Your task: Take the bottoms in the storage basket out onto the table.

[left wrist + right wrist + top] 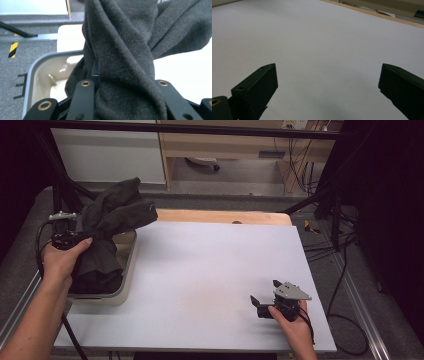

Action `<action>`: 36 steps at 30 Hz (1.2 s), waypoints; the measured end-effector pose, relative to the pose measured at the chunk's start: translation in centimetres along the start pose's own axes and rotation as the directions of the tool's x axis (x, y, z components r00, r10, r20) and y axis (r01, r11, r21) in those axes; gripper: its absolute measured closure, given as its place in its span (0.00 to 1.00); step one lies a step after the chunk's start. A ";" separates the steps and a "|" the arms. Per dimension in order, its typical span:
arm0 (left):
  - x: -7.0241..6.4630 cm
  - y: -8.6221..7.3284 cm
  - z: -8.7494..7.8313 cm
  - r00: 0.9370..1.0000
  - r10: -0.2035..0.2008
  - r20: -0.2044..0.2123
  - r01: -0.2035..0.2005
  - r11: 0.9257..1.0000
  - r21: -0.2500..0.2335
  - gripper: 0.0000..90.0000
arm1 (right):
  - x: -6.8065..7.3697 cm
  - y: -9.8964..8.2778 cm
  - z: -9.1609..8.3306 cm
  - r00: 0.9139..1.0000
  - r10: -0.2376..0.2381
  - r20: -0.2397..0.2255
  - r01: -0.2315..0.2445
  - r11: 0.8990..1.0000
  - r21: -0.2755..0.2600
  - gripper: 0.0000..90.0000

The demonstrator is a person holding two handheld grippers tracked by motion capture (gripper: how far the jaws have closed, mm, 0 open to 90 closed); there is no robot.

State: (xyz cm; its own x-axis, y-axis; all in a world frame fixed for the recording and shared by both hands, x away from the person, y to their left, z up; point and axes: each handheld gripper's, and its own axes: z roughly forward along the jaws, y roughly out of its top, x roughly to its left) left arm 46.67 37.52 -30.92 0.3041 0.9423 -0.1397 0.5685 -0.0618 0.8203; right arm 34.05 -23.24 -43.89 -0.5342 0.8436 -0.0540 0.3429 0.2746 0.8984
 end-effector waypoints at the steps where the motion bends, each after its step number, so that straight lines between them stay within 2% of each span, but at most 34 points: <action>1: 0.0 0.0 0.0 1.000 0.000 0.000 0.000 1.000 0.000 0.74 | 0.0 0.0 0.0 1.000 0.000 0.000 0.000 1.000 0.000 0.03; 6: -0.8 1.3 -1.2 1.000 0.006 0.020 -0.005 0.999 -0.033 0.74 | 0.0 0.1 -0.1 1.000 0.001 -0.001 -0.001 1.000 -0.008 0.03; 9: -1.3 2.2 -1.9 0.998 -0.013 0.059 0.016 0.998 -0.057 0.74 | -0.1 0.1 -0.2 1.000 0.007 -0.001 -0.007 1.000 -0.016 0.03; 13: -1.9 2.8 -2.4 0.997 -0.014 0.079 0.020 0.997 -0.073 0.74 | -0.1 0.1 -0.3 1.000 0.010 0.002 -0.010 1.000 -0.024 0.03; 15: -2.8 3.6 -2.8 0.996 0.003 0.087 0.004 0.996 -0.084 0.74 | -0.1 0.1 -0.3 1.000 0.011 0.000 -0.011 1.000 -0.023 0.03; 19: -3.6 4.4 -3.0 0.994 0.003 0.107 0.007 0.995 -0.096 0.74 | 0.0 0.1 -0.3 1.000 0.007 -0.004 -0.007 1.000 -0.025 0.03; 23: -4.7 5.5 -3.2 0.989 0.000 0.147 0.016 0.994 -0.111 0.74 | 0.1 0.1 -0.3 1.000 0.003 -0.009 -0.003 1.000 -0.021 0.03; 24: -5.4 6.1 -3.2 0.986 0.004 0.167 0.016 0.993 -0.120 0.74 | 0.1 0.1 -0.3 1.000 0.002 -0.007 -0.002 1.000 -0.021 0.03; 26: -5.7 6.4 -3.2 0.985 0.005 0.175 0.017 0.992 -0.124 0.74 | 0.1 0.1 -0.2 1.000 0.003 -0.006 -0.003 1.000 -0.020 0.03; 27: -6.3 7.0 -3.1 0.982 0.006 0.189 0.018 0.992 -0.126 0.74 | 0.1 0.1 -0.3 1.000 0.001 -0.005 -0.001 1.000 -0.020 0.03; 29: -6.5 7.1 -3.0 0.980 0.003 0.198 0.023 0.992 -0.127 0.74 | 0.1 0.2 -0.3 1.000 0.000 -0.005 -0.001 1.000 -0.021 0.03; 33: -7.6 7.6 -2.4 0.970 -0.017 0.241 0.047 0.992 -0.120 0.74 | 0.1 0.2 -0.4 1.000 -0.003 -0.003 0.003 1.000 -0.022 0.03; 35: -8.2 7.7 -2.0 0.970 -0.009 0.243 0.038 0.993 -0.115 0.74 | 0.1 0.2 -0.4 1.000 0.000 -0.002 0.000 1.000 -0.023 0.03; 36: -8.8 7.8 -1.7 0.971 0.006 0.239 0.020 0.994 -0.107 0.74 | 0.0 0.2 -0.5 1.000 0.003 -0.004 -0.003 1.000 -0.023 0.03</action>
State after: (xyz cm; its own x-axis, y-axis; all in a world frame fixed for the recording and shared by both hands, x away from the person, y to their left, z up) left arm 47.16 29.27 -22.36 0.4813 0.8361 -0.2633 0.4895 -0.0072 0.8719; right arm 33.73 -23.40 -43.54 -0.5365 0.8425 -0.0497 0.3267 0.2616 0.9082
